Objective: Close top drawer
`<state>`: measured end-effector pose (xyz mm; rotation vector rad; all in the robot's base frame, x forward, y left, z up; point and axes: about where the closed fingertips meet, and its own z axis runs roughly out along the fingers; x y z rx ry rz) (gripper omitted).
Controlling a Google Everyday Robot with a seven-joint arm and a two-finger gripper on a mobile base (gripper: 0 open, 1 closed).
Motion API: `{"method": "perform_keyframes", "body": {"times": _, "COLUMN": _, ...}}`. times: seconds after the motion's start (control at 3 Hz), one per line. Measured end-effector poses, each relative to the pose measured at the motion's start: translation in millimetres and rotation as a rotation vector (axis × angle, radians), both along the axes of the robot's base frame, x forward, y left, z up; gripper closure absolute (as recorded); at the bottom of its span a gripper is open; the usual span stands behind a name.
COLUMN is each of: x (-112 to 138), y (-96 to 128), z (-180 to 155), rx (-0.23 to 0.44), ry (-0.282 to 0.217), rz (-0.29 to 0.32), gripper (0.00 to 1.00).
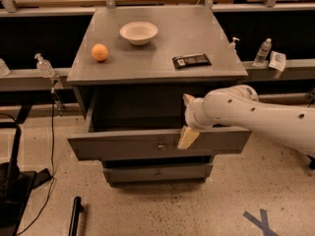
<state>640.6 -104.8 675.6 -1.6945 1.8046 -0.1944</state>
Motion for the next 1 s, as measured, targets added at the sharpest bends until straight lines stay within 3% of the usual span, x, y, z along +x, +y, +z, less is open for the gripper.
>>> {"method": "perform_keyframes", "body": {"times": 0.67, "x": -6, "y": -10, "z": 26, "rx": 0.097, "ry": 0.031, "rz": -0.04, "gripper": 0.0}}
{"method": "perform_keyframes", "body": {"times": 1.0, "x": -30, "y": -28, "z": 54, "rx": 0.191, "ry": 0.041, "rz": -0.053, "gripper": 0.13}}
